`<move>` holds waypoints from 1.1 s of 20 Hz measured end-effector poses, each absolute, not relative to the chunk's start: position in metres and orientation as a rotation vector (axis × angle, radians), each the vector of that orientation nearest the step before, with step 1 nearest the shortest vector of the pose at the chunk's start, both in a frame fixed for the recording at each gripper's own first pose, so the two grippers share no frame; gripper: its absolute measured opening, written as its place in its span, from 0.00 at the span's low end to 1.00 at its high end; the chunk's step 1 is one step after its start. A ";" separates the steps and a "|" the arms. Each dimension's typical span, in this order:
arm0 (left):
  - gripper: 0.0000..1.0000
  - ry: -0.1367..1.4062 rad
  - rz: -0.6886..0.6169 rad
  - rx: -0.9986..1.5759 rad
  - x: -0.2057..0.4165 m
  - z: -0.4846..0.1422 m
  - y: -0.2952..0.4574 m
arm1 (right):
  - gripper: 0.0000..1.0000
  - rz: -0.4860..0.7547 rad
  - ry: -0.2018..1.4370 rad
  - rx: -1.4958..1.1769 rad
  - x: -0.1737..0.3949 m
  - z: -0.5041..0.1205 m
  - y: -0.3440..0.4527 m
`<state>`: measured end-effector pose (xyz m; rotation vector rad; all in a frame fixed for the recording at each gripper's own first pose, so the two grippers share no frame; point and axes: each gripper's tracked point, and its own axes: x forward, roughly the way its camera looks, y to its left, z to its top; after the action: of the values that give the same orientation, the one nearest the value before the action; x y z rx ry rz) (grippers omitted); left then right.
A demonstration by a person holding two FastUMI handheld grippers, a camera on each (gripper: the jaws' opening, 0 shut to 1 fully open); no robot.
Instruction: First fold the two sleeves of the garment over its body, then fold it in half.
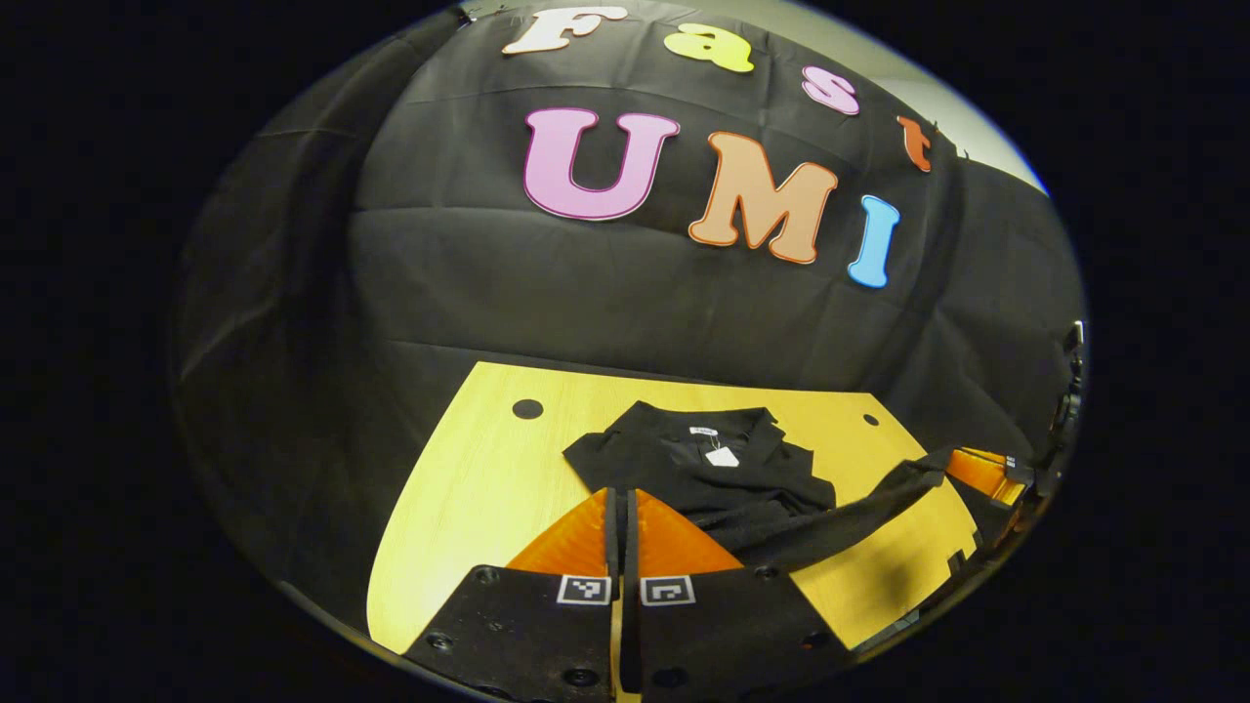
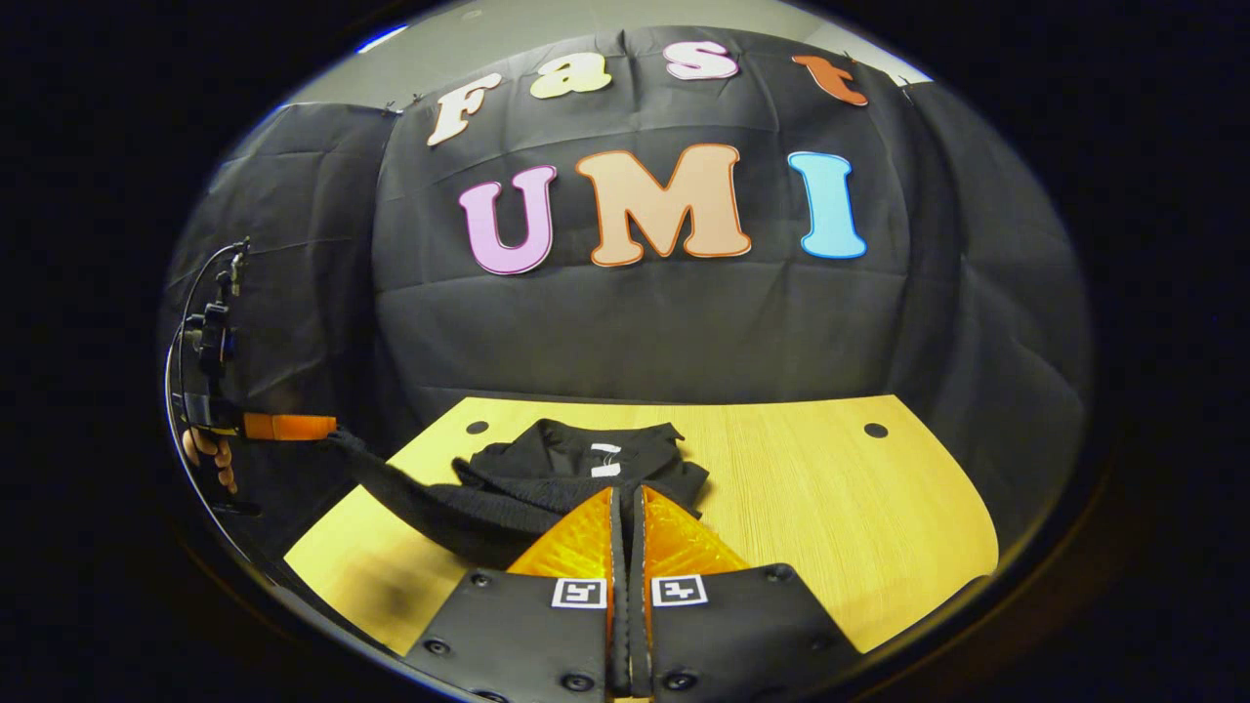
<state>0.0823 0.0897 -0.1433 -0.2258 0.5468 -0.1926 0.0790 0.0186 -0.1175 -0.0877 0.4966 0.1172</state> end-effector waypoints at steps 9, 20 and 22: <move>0.00 0.604 -0.153 -0.176 0.201 -0.171 0.074 | 0.02 0.138 0.566 -0.051 0.216 -0.144 0.000; 0.00 0.604 -0.033 -0.082 0.286 -0.213 0.078 | 0.02 0.152 0.642 -0.050 0.296 -0.185 -0.006; 0.33 0.575 -0.011 -0.093 0.288 -0.209 0.079 | 0.26 0.121 0.657 -0.041 0.297 -0.189 -0.011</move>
<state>0.2879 0.0789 -0.2087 -0.0934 0.5752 -0.0113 0.2968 -0.0115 -0.1891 -0.0412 0.6570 0.1206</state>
